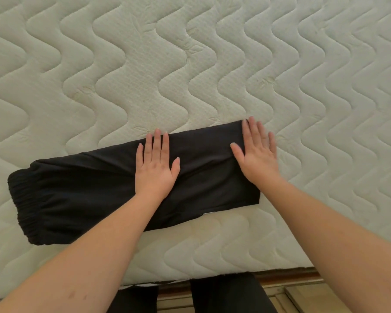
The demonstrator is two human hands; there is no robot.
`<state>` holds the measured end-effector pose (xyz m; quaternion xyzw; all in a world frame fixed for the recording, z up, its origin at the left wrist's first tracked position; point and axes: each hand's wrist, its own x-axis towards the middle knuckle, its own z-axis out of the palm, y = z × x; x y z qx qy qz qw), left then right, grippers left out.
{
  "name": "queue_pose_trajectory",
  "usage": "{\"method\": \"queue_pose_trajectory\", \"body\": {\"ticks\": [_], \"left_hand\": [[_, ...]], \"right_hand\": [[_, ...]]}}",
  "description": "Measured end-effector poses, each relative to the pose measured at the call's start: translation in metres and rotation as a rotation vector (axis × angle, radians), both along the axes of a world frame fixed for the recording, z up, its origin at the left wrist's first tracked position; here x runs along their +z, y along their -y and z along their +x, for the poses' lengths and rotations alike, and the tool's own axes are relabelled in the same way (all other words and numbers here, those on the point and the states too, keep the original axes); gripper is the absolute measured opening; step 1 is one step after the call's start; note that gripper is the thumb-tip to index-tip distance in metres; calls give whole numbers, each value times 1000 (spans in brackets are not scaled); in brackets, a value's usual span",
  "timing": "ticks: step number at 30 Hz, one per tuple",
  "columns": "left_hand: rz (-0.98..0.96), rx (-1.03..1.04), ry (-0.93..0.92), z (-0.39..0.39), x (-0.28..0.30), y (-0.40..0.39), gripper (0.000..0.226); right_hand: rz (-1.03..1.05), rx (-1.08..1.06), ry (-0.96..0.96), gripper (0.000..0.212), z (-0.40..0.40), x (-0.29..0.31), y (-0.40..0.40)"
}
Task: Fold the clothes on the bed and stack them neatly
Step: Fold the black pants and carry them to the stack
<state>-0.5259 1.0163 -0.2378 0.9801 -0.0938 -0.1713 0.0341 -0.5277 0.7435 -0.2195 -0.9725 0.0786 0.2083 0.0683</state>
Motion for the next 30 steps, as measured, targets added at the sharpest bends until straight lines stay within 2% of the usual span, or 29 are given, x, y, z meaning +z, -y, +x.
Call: {"method": "queue_pose_trajectory", "body": {"ticks": [3,5,8,10,11,14,17,20,25,30], "left_hand": [[-35,-10,1,-1,17,3,67],[-118,-67,84,-2,29,13,62],[-341,-262,178,0,42,48,42],[-477,-403,123,9,46,78,30],[-501,-490,39,15,48,93,28],[-396,-761,-227,29,47,131,37],[-283,-962,-268,37,45,158,44],[-203,-1099,-332,40,45,173,32],[-255,-1119,-339,43,47,175,17],[-437,-964,-202,40,48,161,13]], "right_hand": [[163,-422,146,58,-20,17,21],[291,-577,236,41,-40,28,35],[448,-647,30,22,-72,36,41],[509,-688,-52,16,-88,36,38],[526,-706,-58,15,-94,35,36],[587,-769,-31,8,-101,34,29],[586,-808,-42,8,-102,32,25],[553,-831,-80,3,-98,27,26],[580,-819,-75,9,-98,29,32],[700,-875,-26,16,-107,31,34]]}}
